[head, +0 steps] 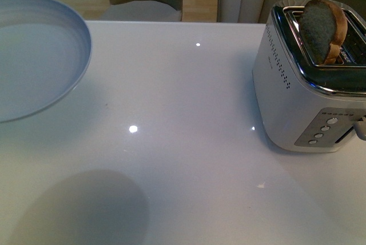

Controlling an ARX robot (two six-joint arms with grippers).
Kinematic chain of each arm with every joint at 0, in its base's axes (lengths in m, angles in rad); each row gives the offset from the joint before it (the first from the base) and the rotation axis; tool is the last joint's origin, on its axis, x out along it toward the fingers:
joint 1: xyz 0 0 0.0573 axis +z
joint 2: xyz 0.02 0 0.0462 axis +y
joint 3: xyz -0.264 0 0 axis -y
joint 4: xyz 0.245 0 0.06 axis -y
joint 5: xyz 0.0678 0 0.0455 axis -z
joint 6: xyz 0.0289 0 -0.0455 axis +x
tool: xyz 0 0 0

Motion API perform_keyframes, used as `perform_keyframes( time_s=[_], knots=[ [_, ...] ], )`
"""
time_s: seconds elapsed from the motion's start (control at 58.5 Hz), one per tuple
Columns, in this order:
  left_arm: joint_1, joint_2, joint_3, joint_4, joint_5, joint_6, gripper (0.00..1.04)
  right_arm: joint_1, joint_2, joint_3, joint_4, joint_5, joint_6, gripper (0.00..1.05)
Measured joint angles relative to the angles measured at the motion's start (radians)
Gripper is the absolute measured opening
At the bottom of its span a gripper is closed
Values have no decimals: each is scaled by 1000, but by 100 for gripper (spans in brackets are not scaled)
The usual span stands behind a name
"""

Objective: Left arm holds plate, right arm toasts bread

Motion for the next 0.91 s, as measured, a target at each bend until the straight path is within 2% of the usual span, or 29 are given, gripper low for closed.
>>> perform_keyframes(
  time_s=[0.171, 0.427, 0.906],
  knots=[
    [77, 162, 2, 55, 37, 83, 3, 0, 0, 0, 0, 0, 0, 96],
    [136, 352, 57, 117, 63, 152, 3, 0, 0, 0, 0, 0, 1, 96],
    [153, 599, 157, 206, 80, 209, 3, 0, 0, 0, 0, 0, 1, 96]
  ],
)
